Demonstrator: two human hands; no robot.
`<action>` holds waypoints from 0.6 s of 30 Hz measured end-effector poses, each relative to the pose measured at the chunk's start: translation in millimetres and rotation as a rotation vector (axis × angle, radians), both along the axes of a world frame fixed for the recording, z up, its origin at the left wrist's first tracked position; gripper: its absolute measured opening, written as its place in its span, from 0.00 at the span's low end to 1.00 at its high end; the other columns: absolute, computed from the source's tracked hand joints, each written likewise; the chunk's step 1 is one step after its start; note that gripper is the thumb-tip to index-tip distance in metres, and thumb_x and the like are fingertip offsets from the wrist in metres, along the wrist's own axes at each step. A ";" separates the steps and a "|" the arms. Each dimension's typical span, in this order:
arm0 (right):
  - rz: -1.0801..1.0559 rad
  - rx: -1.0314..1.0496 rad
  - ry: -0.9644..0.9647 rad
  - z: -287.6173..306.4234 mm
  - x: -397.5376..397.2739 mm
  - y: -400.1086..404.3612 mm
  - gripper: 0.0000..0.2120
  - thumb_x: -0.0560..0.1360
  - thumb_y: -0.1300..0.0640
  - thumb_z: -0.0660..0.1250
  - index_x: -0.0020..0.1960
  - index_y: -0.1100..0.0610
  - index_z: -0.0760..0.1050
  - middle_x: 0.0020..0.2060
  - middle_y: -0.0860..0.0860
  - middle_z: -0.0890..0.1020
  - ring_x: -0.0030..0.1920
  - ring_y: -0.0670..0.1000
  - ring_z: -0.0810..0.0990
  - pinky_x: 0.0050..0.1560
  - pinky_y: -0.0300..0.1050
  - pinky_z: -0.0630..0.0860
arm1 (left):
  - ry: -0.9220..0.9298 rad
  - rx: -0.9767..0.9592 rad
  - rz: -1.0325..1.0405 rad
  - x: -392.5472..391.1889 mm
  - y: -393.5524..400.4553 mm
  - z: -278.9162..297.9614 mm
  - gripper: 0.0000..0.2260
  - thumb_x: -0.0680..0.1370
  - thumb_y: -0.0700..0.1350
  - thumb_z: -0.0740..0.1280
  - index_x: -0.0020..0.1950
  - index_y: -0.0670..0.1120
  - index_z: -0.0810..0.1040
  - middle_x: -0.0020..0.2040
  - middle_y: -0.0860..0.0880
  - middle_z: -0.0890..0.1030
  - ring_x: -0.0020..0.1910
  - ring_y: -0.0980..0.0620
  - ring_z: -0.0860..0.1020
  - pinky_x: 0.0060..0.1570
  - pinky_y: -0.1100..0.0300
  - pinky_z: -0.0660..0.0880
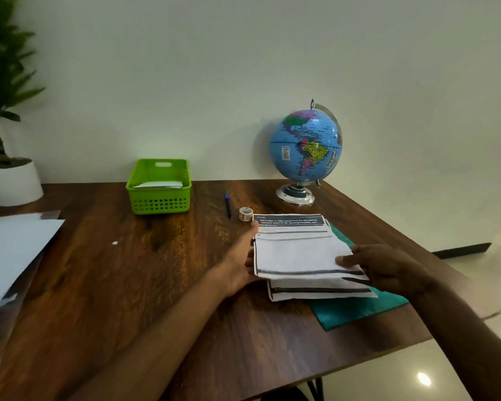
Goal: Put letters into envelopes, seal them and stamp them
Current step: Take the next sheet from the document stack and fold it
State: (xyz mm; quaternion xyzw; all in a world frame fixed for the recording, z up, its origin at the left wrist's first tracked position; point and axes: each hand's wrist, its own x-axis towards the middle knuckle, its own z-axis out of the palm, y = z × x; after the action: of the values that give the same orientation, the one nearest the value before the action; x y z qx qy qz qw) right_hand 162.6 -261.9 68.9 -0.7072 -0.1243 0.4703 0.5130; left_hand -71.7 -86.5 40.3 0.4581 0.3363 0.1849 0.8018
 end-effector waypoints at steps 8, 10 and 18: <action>0.217 -0.012 -0.089 -6.5 -14.0 -3.5 0.25 0.67 0.66 0.78 0.61 0.52 0.77 0.57 0.55 0.83 0.56 0.57 0.82 0.39 0.44 0.85 | -0.096 -0.030 0.007 -10.4 9.6 -2.8 0.15 0.81 0.42 0.67 0.67 0.40 0.78 0.62 0.40 0.83 0.61 0.41 0.81 0.64 0.43 0.76; 0.313 -0.006 -0.052 -7.8 -23.0 5.7 0.28 0.66 0.66 0.79 0.62 0.50 0.75 0.53 0.56 0.88 0.50 0.58 0.88 0.39 0.46 0.85 | -0.055 0.023 0.031 -24.0 18.5 -2.9 0.15 0.80 0.33 0.67 0.67 0.35 0.78 0.62 0.37 0.82 0.57 0.39 0.81 0.60 0.45 0.77; 0.327 0.254 0.016 3.6 -82.5 106.6 0.27 0.70 0.55 0.81 0.67 0.56 0.78 0.58 0.60 0.87 0.55 0.61 0.87 0.47 0.52 0.86 | -0.034 0.271 0.086 -117.9 79.7 -3.3 0.18 0.77 0.31 0.68 0.67 0.36 0.77 0.63 0.37 0.81 0.62 0.37 0.80 0.65 0.43 0.75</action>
State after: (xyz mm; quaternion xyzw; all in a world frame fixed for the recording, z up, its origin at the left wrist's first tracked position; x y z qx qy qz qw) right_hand 80.1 -155.3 72.5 -0.6034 -0.2916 0.5336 0.5159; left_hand -189.6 -6.8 37.0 0.5442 0.3140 0.2704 0.7295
